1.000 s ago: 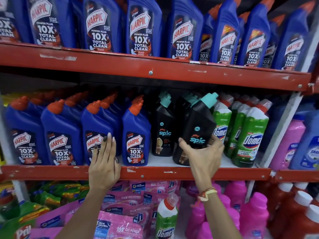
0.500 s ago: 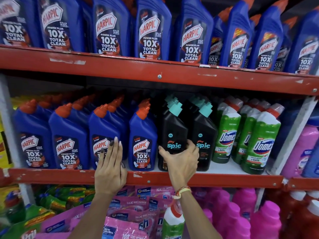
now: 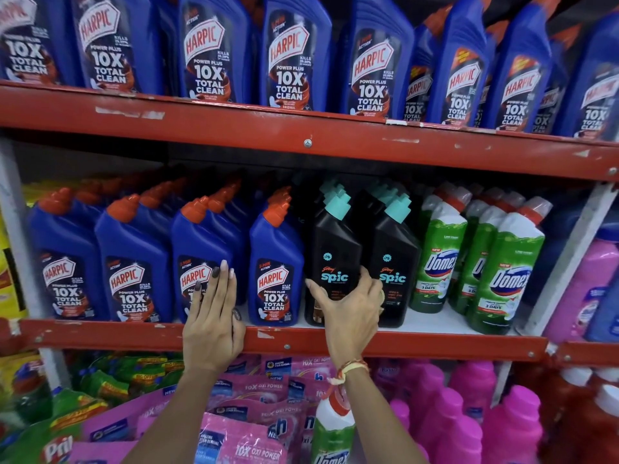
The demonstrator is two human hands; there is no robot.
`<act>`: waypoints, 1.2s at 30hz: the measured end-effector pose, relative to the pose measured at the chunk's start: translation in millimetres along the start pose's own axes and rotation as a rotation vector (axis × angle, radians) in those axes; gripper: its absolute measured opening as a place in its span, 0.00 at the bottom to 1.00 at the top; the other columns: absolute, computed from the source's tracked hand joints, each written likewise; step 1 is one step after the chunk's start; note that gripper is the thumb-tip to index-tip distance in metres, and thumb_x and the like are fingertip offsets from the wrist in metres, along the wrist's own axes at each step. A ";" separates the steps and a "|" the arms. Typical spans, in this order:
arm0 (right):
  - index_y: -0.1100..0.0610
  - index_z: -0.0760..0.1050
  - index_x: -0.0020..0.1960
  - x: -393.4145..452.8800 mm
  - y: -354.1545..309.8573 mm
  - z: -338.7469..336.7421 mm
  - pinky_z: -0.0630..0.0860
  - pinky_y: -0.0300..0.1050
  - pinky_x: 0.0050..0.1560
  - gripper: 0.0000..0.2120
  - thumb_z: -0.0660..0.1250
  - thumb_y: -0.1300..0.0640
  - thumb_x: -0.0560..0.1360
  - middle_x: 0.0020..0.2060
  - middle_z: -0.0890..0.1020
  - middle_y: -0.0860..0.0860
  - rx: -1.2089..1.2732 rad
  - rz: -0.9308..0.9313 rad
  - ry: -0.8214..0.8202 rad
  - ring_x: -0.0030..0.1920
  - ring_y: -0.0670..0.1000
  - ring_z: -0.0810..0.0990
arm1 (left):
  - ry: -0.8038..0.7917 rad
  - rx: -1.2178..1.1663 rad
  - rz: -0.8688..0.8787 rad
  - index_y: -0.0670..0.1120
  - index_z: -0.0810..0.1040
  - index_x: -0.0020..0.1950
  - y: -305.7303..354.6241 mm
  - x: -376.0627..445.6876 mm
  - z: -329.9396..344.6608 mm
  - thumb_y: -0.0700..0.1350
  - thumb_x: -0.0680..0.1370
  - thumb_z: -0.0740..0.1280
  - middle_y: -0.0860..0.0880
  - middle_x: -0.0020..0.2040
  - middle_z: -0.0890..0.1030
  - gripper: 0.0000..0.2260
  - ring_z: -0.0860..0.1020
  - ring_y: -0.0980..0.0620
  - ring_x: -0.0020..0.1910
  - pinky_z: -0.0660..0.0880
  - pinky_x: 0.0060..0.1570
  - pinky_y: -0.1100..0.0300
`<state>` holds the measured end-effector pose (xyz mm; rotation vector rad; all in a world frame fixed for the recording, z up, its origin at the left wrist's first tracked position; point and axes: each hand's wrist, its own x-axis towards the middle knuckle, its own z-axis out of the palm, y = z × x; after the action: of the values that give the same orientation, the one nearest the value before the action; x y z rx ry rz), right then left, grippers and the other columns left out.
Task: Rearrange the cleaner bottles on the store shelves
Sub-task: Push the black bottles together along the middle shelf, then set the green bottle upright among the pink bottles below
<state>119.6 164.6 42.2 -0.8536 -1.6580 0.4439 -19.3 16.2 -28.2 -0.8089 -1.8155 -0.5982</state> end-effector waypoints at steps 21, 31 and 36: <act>0.63 0.69 0.67 -156.6 124.7 -28.2 0.71 0.57 0.63 0.38 0.82 0.56 0.63 0.61 0.71 0.59 0.136 0.126 -0.206 0.61 0.53 0.66 | 0.012 -0.003 0.000 0.37 0.60 0.79 1.3 -2.4 -1.0 0.41 0.78 0.55 0.41 0.80 0.60 0.29 0.57 0.46 0.80 0.58 0.78 0.45; 0.68 0.71 0.58 -178.7 146.2 -20.5 0.74 0.53 0.47 0.36 0.84 0.58 0.57 0.51 0.75 0.61 0.056 0.483 -0.405 0.51 0.63 0.77 | 0.017 -0.005 -0.004 0.38 0.58 0.80 0.1 -2.8 1.2 0.42 0.79 0.54 0.42 0.80 0.57 0.28 0.55 0.47 0.81 0.54 0.79 0.48; 0.63 0.72 0.52 -170.8 150.4 -26.4 0.74 0.48 0.43 0.29 0.83 0.57 0.58 0.46 0.74 0.54 0.073 0.447 -0.420 0.46 0.57 0.78 | 0.016 0.008 0.003 0.39 0.57 0.80 -1.8 -3.0 3.1 0.42 0.79 0.53 0.41 0.80 0.58 0.28 0.55 0.47 0.81 0.53 0.79 0.49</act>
<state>202.2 135.0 -169.4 -1.1350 -1.8093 1.0443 -21.7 16.5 -32.1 -0.7991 -1.8009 -0.5939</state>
